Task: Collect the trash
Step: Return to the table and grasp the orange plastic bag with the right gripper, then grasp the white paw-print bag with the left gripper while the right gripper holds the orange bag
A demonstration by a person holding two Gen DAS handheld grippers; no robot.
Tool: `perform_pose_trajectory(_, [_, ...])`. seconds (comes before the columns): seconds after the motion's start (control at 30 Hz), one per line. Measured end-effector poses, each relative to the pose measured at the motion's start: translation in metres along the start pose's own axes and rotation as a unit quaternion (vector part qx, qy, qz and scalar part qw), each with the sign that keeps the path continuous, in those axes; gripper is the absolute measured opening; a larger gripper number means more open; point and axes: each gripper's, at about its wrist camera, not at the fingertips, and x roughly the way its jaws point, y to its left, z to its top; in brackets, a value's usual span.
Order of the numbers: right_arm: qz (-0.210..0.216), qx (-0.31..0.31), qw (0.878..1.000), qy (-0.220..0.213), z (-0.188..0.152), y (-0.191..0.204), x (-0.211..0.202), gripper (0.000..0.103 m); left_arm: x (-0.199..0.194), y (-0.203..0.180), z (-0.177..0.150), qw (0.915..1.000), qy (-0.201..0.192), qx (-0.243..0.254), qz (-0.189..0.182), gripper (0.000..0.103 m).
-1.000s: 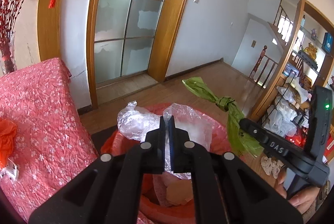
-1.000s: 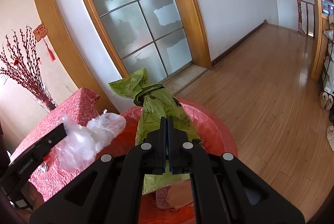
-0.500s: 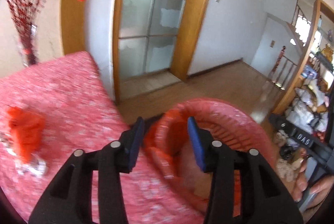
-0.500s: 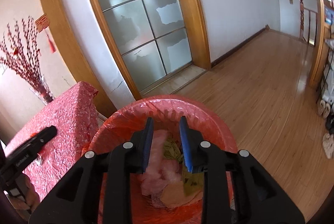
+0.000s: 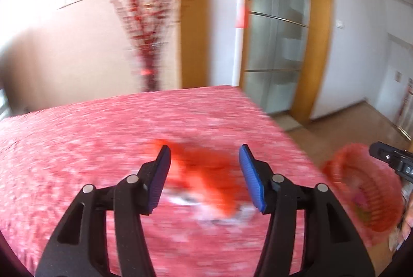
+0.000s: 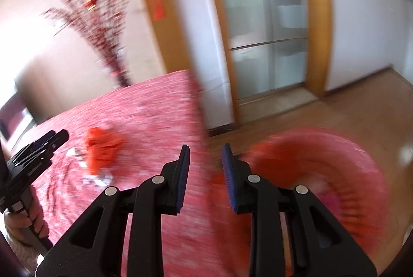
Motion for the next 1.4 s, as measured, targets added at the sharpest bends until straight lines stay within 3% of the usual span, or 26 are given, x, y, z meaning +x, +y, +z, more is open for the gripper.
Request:
perform_pose_trajectory(0.2, [0.076,-0.048,0.995,0.05,0.006,0.091,0.067,0.027,0.003,0.083,-0.006,0.9961,0.01,-0.051,0.071,0.058])
perform_pose_trajectory(0.37, [0.106,-0.087,0.986,0.091,0.004,0.153,0.113,0.027,0.008,0.123,-0.014,0.992,0.023,-0.085,0.091,0.059])
perform_pose_trajectory(0.53, [0.104,-0.112,0.98,0.129,-0.002,0.183,0.145,0.032,0.013,0.142,-0.021,0.9904,0.032,-0.099,0.091,0.059])
perform_pose_trajectory(0.6, [0.097,-0.124,0.978,0.135,-0.005,0.186,0.149,0.039,0.012,0.141,-0.025,0.9905,0.033,-0.1,0.089,0.059])
perform_pose_trajectory(0.9, [0.108,-0.142,0.968,0.175,-0.011,0.183,0.158,0.038,0.022,0.13,-0.025,0.9925,0.04,-0.087,0.076,0.059])
perform_pose_trajectory(0.93, [0.105,-0.156,0.967,0.171,-0.014,0.185,0.156,0.037,0.023,0.129,-0.026,0.9927,0.04,-0.085,0.075,0.059])
perform_pose_trajectory(0.97, [0.105,-0.163,0.967,0.167,-0.015,0.185,0.152,0.022,0.024,0.126,-0.025,0.9929,0.041,-0.083,0.074,0.059])
perform_pose_trajectory(1.0, [0.103,-0.163,0.967,0.164,-0.015,0.185,0.151,0.016,0.025,0.124,-0.025,0.9931,0.042,-0.082,0.073,0.059])
perform_pose_trajectory(1.07, [0.102,-0.141,0.972,0.158,-0.012,0.18,0.151,0.011,0.026,0.118,-0.025,0.9936,0.043,-0.078,0.069,0.059])
perform_pose_trajectory(1.23, [0.112,-0.074,0.983,0.124,0.003,0.15,0.138,0.011,0.027,0.095,-0.023,0.9965,0.045,-0.051,0.047,0.059])
perform_pose_trajectory(1.4, [0.075,-0.063,0.992,0.083,0.015,0.127,0.116,0.011,0.031,0.066,-0.021,0.9977,0.057,-0.032,0.017,0.063])
